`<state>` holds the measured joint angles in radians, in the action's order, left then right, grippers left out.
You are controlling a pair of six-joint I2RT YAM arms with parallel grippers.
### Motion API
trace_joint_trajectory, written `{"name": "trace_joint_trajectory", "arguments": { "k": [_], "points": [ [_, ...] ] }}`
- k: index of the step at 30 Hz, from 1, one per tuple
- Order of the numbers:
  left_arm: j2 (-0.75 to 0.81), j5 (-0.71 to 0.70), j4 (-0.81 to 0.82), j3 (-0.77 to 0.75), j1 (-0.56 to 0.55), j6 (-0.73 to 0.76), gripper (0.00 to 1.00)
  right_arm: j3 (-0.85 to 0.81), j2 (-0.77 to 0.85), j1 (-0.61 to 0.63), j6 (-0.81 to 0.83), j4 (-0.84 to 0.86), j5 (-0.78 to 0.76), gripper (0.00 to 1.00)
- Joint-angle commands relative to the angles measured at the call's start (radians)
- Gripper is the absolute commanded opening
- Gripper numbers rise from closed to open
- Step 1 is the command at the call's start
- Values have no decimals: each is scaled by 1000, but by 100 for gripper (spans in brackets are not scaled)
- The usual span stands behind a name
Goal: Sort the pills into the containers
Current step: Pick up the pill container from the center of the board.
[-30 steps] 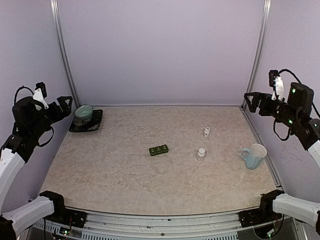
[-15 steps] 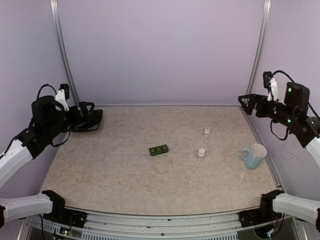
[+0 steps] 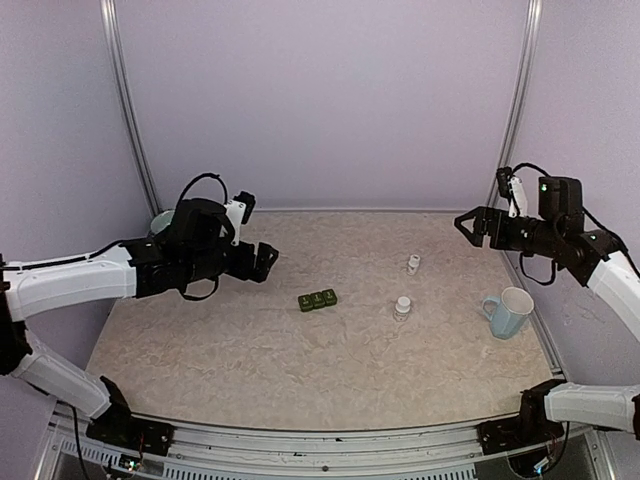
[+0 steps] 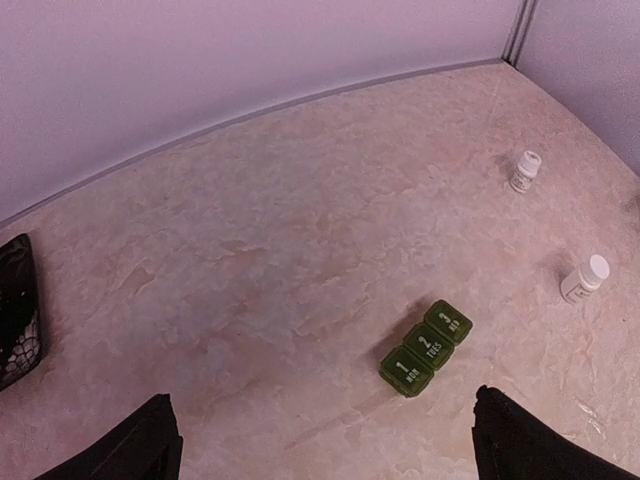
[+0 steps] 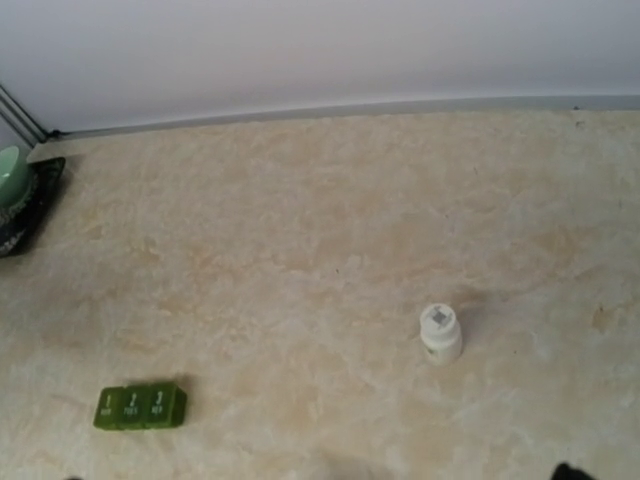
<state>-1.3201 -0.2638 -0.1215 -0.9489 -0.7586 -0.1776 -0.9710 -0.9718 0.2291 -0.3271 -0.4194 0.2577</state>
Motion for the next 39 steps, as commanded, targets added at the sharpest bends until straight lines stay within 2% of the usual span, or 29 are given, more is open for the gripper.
{"name": "trace_joint_trajectory", "arguments": {
  "k": [1, 5, 15, 26, 32, 39],
  "points": [
    [-137, 31, -20, -81, -49, 111, 99, 33, -5, 24, 9, 20, 1, 100],
    [-249, 68, -21, -150, -59, 171, 99, 69, -20, 43, 20, 34, -1, 100],
    [-475, 328, -98, -358, -55, 369, 99, 121, -16, 55, 29, 50, -4, 100],
    [-629, 494, -139, -461, 10, 475, 99, 140, -5, 55, 24, 58, 11, 100],
    [-698, 519, -182, -498, 39, 488, 98, 141, -8, 55, 25, 60, 23, 100],
    [-717, 496, -186, -473, 39, 519, 99, 142, -20, 56, 19, 69, 37, 100]
  ]
}}
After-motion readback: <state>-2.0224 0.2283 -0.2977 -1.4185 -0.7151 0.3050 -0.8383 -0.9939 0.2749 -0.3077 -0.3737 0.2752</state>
